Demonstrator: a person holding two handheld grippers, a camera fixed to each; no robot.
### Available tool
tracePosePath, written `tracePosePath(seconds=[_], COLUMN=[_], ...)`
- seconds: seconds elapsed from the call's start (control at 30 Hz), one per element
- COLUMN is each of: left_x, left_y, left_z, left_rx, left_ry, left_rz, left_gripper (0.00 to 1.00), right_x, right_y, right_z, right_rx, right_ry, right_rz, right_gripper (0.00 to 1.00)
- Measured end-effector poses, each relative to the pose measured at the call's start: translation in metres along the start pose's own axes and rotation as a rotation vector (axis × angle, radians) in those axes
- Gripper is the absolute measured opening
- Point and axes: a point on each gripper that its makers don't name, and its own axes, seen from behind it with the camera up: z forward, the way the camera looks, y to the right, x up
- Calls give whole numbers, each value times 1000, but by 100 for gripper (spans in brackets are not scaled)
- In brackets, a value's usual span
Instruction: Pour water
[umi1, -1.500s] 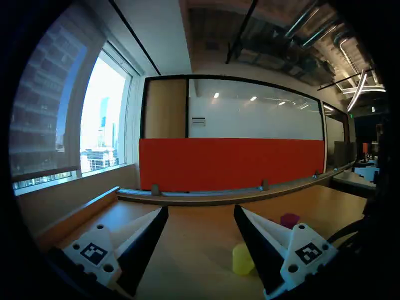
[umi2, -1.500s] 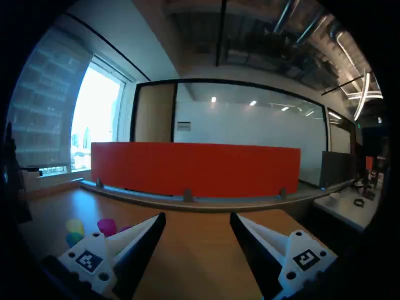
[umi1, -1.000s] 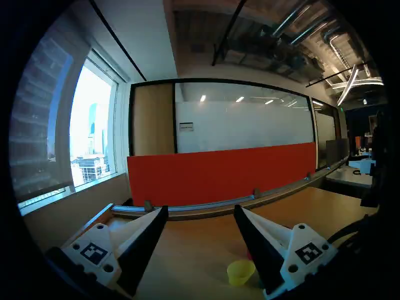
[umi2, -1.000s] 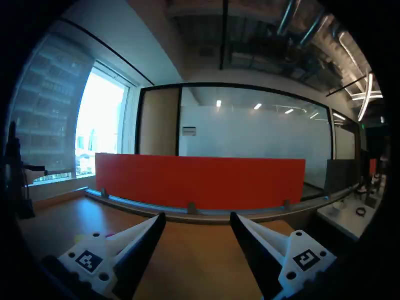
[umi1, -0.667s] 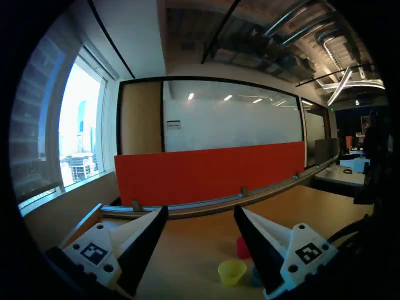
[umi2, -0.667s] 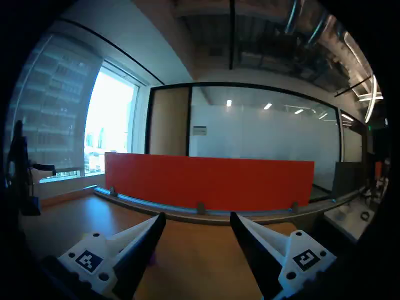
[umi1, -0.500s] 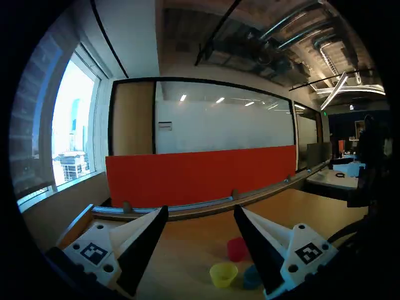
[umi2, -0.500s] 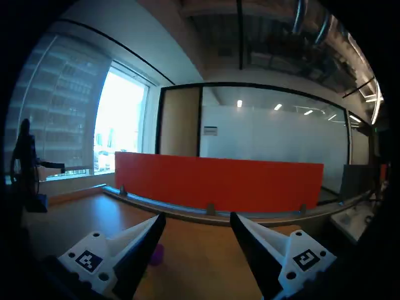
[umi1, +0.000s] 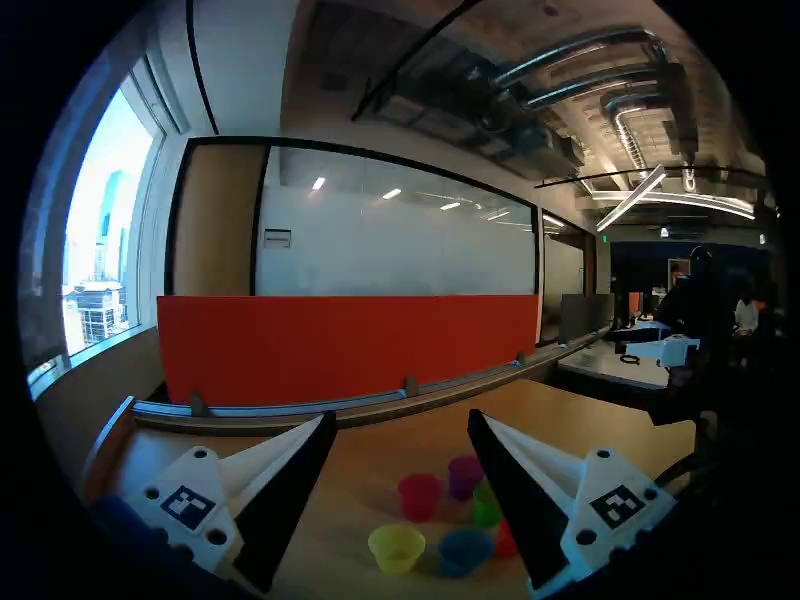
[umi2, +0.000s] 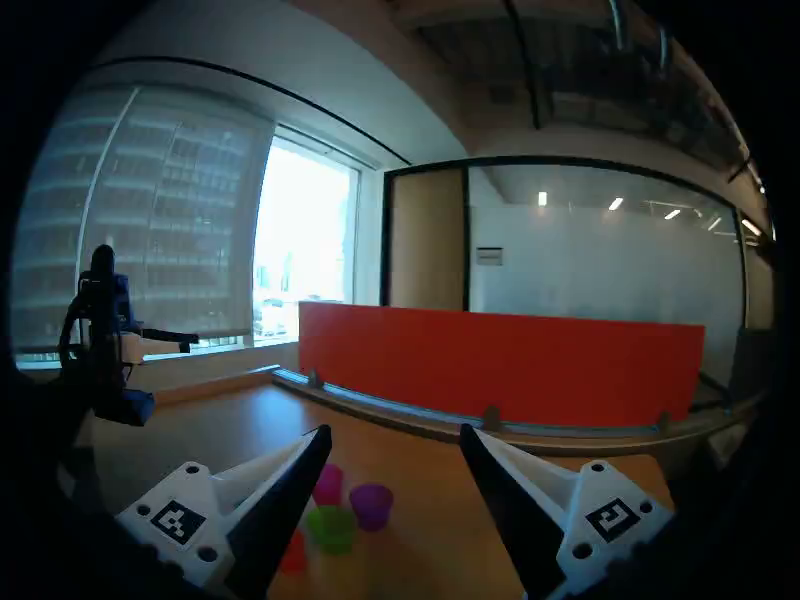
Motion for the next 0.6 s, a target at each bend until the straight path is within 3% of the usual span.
tracePosePath(seconds=[0.2, 0.6], left_x=[-1, -9], left_y=[6, 17], left_z=[5, 14], left_rx=[-40, -115], left_ry=[-18, -60], left_rz=[10, 27], left_gripper=[97, 97], right_x=[3, -6], right_y=[-9, -20], right_z=[2, 9], right_rx=[69, 167], right_ry=[3, -75], right_rz=[44, 24], right_gripper=[99, 99])
